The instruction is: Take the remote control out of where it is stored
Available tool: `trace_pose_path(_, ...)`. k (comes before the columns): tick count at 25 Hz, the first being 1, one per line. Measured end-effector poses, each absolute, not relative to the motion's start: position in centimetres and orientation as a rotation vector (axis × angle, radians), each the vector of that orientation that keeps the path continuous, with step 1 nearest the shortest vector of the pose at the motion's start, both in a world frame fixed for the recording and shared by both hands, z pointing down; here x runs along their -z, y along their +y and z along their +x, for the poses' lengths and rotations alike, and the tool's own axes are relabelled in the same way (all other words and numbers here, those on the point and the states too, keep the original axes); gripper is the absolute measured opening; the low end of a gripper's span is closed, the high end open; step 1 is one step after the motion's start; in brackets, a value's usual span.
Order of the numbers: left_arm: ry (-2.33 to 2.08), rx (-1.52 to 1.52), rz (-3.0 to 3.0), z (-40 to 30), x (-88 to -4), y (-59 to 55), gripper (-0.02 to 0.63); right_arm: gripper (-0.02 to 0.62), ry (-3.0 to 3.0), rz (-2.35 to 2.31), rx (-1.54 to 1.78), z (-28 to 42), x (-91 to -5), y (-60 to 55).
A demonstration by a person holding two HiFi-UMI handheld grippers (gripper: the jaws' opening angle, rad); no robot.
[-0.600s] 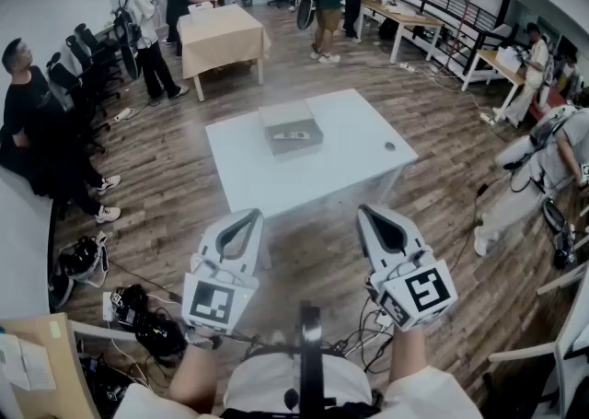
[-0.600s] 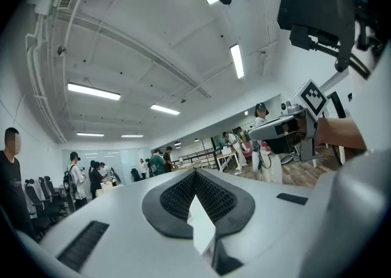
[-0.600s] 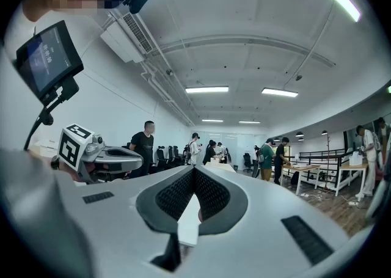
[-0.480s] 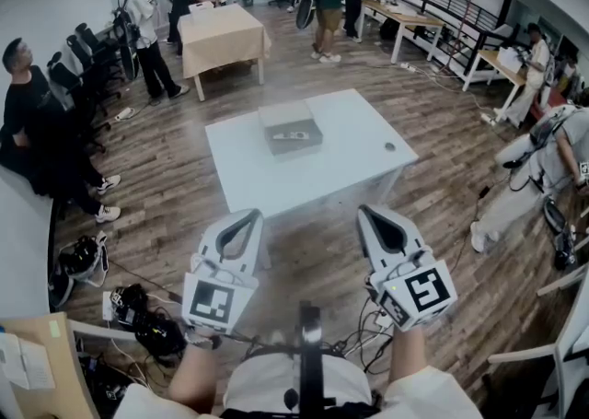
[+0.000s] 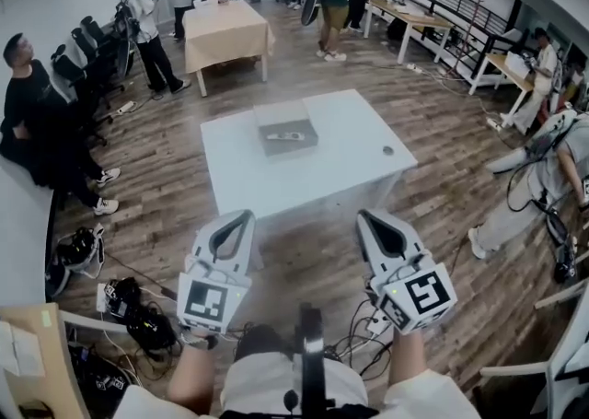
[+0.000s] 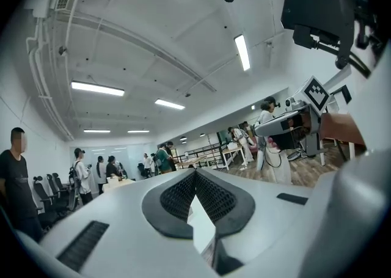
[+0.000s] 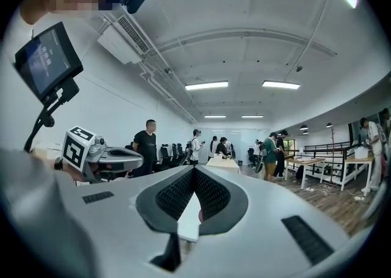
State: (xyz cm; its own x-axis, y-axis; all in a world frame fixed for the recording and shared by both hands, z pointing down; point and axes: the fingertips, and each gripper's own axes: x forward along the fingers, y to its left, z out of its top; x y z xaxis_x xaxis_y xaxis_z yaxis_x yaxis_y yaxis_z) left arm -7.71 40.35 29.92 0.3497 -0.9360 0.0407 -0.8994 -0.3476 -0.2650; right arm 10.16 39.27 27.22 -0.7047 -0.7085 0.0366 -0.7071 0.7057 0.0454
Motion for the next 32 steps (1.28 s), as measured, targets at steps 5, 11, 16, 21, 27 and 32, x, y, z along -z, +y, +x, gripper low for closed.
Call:
trace_pose_path(5, 1.696, 0.313, -2.415, -6.6, -31.4, 38.2, -0.001, 0.000, -2.866, 1.153, 0.019, 11.3, -28.3, 36.7)
trace_pose_path(11, 1.702, 0.322, -2.405, -6.4, -32.4, 33.6, 0.000, 0.000, -2.891, 1.142, 0.003, 11.4, -29.4, 32.0)
trace_pose_path(16, 1.702, 0.320, -2.406, -7.0, -32.7, 27.7, -0.001, 0.000, -2.872, 1.147, 0.026, 11.3, -29.5, 26.7)
trace_pose_path(21, 1.676, 0.335, -2.425, -8.4, -33.3, 21.2, 0.000, 0.000, -2.854, 1.200, 0.035, 10.4, -29.3, 20.2)
trace_pose_path(27, 1.647, 0.358, -2.452, -10.2, -33.0, 12.5, 0.000, 0.000, -2.832, 1.213, 0.017, 8.2, -29.0, 11.9)
trace_pose_path(32, 1.654, 0.352, -2.458, -11.8, -32.0, 6.6, 0.000, 0.000, -2.829, 1.226, 0.006, 6.9, -28.1, 5.8)
